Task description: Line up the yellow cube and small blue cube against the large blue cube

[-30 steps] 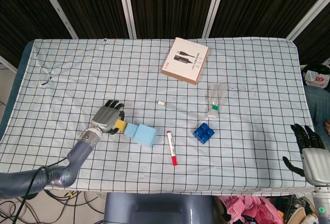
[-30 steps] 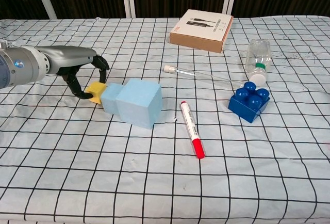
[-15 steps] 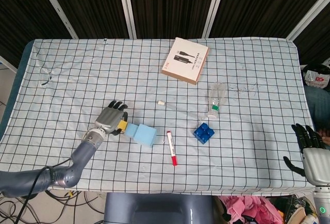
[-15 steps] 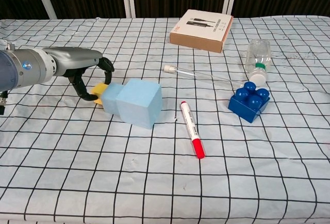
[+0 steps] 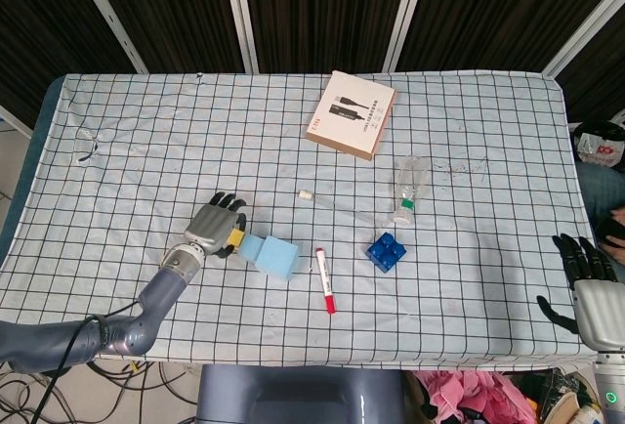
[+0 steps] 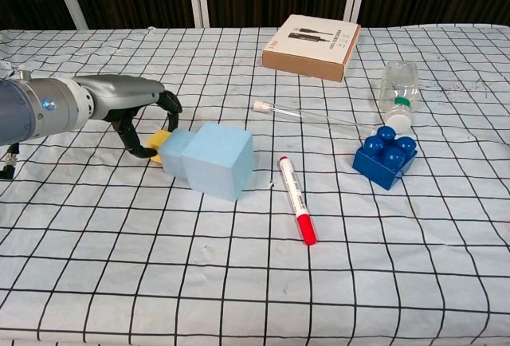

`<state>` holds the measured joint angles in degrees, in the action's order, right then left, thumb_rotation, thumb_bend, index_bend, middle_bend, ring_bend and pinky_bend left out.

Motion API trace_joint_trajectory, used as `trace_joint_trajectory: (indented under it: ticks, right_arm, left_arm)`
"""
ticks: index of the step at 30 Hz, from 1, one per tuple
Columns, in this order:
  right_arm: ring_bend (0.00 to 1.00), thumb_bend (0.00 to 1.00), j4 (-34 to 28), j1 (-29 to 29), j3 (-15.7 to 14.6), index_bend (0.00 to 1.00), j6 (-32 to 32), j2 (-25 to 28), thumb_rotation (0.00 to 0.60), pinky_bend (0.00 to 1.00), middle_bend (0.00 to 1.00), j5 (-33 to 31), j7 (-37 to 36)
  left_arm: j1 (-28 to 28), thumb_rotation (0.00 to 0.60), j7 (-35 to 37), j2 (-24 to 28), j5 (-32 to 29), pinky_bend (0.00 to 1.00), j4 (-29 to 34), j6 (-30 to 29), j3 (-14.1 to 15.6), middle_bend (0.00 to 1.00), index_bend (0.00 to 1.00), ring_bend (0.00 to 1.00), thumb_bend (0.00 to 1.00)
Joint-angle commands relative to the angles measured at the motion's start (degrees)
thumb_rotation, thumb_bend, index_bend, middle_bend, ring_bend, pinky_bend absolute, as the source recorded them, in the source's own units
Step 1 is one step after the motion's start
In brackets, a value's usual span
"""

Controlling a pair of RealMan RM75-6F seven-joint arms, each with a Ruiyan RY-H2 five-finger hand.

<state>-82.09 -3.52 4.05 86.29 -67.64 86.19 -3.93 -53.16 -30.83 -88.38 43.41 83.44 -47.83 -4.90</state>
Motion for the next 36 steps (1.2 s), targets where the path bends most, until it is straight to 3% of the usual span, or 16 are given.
trace_joint_trajectory:
  ticks: [1, 30, 36]
  right_arm:
    - [0.0, 0.22, -0.02, 0.0, 0.02, 0.0, -0.02, -0.01, 0.6, 0.11, 0.05, -0.04, 0.05]
    - [0.0, 0.22, -0.4, 0.06, 0.24, 0.0, -0.17, -0.05, 0.6, 0.11, 0.05, -0.6, 0.51]
    - [0.0, 0.22, -0.49, 0.05, 0.26, 0.0, -0.28, -0.05, 0.6, 0.11, 0.05, -0.7, 0.66]
  left_arm:
    - [-0.03, 0.6, -0.07, 0.02, 0.09, 0.0, -0.06, -0.03, 0.13, 0.12, 0.42, 0.0, 0.32]
    - [0.24, 0.6, -0.29, 0.81, 1.83, 0.0, 0.88, -0.75, 1.27, 0.12, 0.42, 0.0, 0.32]
    - [0.19, 0.6, -0.34, 0.77, 1.94, 0.0, 0.88, -0.63, 1.35, 0.11, 0.36, 0.0, 0.28]
